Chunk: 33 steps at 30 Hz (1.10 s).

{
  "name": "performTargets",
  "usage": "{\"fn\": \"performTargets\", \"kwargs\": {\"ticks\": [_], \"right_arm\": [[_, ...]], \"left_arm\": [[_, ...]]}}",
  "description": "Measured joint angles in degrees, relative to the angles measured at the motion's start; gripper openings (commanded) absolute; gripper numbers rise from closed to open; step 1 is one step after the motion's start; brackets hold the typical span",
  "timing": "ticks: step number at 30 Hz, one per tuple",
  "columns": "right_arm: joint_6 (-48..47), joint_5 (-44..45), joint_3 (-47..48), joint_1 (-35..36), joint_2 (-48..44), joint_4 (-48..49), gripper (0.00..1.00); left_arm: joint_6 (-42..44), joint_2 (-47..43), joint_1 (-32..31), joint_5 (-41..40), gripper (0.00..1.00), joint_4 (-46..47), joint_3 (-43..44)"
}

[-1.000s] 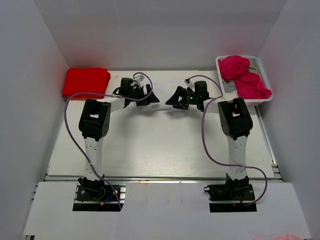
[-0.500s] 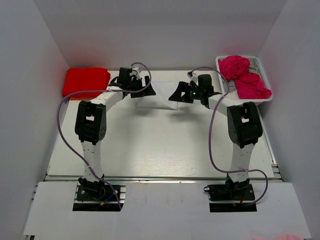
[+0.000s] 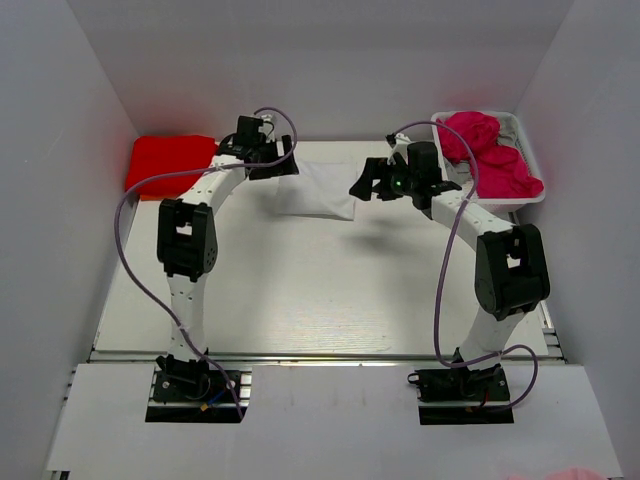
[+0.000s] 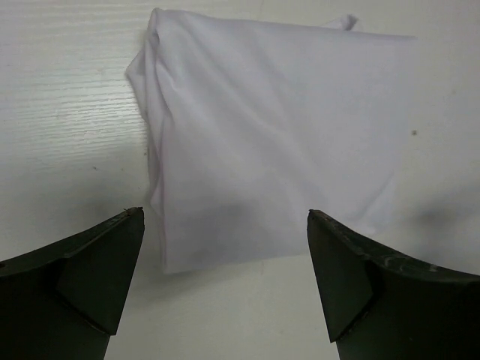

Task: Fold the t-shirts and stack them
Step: Put the neatly folded tshirt into the corner of the board with the left arm

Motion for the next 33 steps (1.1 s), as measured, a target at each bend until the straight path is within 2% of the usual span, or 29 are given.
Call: {"fn": "performTargets", "kwargs": {"ticks": [5,10,16,27,28,31,32,33], "right_arm": [[-1.99,2.54,-0.07,0.0,0.0,-2.6,0.9],[-3.23,4.28,-0.07,0.0,0.0,-3.85,0.9],[-4.13,5.11,-0.07,0.0,0.0,-5.27,0.9],[-4.44,7.5,-1.16,0.0,-0.44,-6.23,0.9],[-4.42,7.69,-1.33,-0.02,-0.46,-6.29,0.9],[-4.42,8.46,-2.14,-0.04,-0.81,-6.71,0.9],[-4.42,8.81,-2.32,-0.04,-0.96,-6.69,0.9],[-4.42,9.25,-2.56,-0.07,-1.16,-6.67,0.9]], "left_arm": [[1.62,10.12,0.15,-1.07,0.95,-3.06,9.57],[2.27,14.58,0.15,-3.98,0.95,-5.53,10.4],[2.64,15.96,-0.04,-6.69,0.94,-5.95,12.59],[5.73,18.71,-1.66,-6.99,0.63,-3.78,14.58],[6.14,18.84,-1.86,-6.95,0.6,-3.67,14.64],[7.04,19.65,-2.73,-6.45,0.37,-2.95,15.41],[7.19,19.82,-2.95,-6.05,0.05,-2.71,15.43],[7.21,20.02,-3.19,-5.66,0.0,-2.36,15.47]]}}
